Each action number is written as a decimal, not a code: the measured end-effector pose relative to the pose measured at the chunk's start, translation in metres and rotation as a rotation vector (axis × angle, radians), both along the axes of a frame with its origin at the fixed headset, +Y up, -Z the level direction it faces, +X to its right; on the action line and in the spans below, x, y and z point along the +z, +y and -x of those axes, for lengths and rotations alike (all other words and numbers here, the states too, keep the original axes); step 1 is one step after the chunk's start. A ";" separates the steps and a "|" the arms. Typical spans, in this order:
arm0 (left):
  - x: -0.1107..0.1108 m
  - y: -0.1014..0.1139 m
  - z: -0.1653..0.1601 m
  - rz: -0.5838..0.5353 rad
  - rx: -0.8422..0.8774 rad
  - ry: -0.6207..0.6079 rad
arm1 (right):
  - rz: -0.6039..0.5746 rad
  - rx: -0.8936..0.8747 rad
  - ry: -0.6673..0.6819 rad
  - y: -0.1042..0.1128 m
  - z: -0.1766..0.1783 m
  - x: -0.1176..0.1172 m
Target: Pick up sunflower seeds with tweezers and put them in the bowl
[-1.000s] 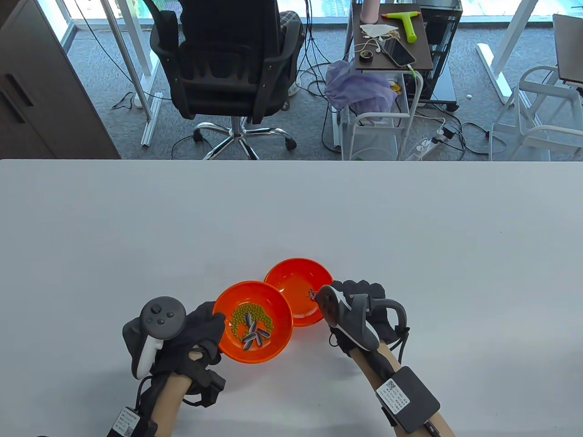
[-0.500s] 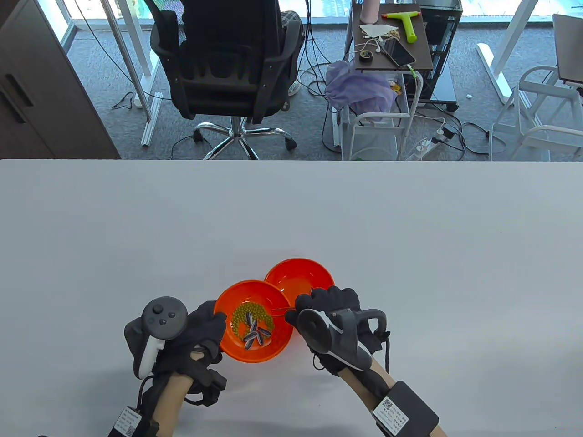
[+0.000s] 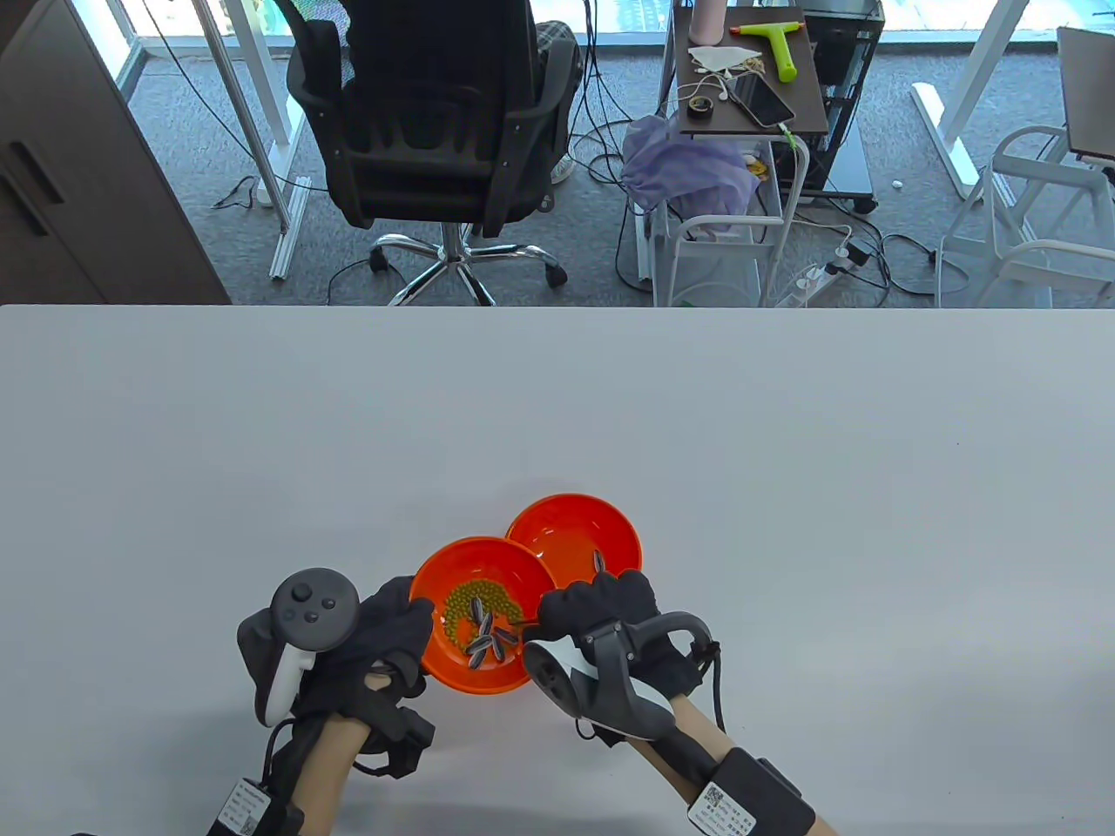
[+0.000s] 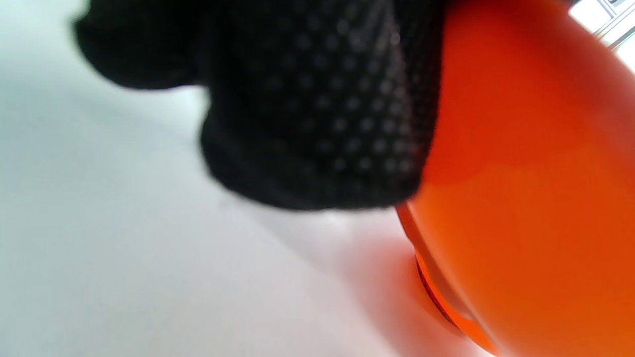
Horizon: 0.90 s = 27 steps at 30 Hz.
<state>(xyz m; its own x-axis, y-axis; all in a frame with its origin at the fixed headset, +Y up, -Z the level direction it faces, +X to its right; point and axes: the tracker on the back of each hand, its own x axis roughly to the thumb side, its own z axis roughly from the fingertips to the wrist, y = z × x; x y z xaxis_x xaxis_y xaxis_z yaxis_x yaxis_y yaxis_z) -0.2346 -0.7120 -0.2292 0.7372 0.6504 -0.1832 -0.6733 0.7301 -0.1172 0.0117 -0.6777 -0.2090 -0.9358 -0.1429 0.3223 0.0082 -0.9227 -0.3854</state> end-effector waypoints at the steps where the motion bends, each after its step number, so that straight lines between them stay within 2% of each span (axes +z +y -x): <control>1: 0.000 0.000 0.000 0.000 0.000 -0.001 | -0.008 0.009 0.000 0.000 0.002 0.001; 10: -0.001 -0.003 -0.001 0.020 0.024 -0.011 | -0.014 0.058 0.016 -0.003 0.008 0.004; 20: -0.002 -0.005 -0.001 0.029 0.013 -0.011 | -0.016 -0.019 0.017 -0.002 0.001 -0.001; 27: -0.002 -0.005 -0.001 0.032 0.015 -0.006 | -0.028 -0.114 -0.036 0.008 -0.015 -0.009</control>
<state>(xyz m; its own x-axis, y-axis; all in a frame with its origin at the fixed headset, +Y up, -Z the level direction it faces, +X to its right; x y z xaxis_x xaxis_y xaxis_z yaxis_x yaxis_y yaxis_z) -0.2339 -0.7171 -0.2310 0.7285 0.6554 -0.1991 -0.6833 0.7157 -0.1445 0.0266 -0.6701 -0.2183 -0.9574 -0.0437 0.2854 -0.0814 -0.9075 -0.4121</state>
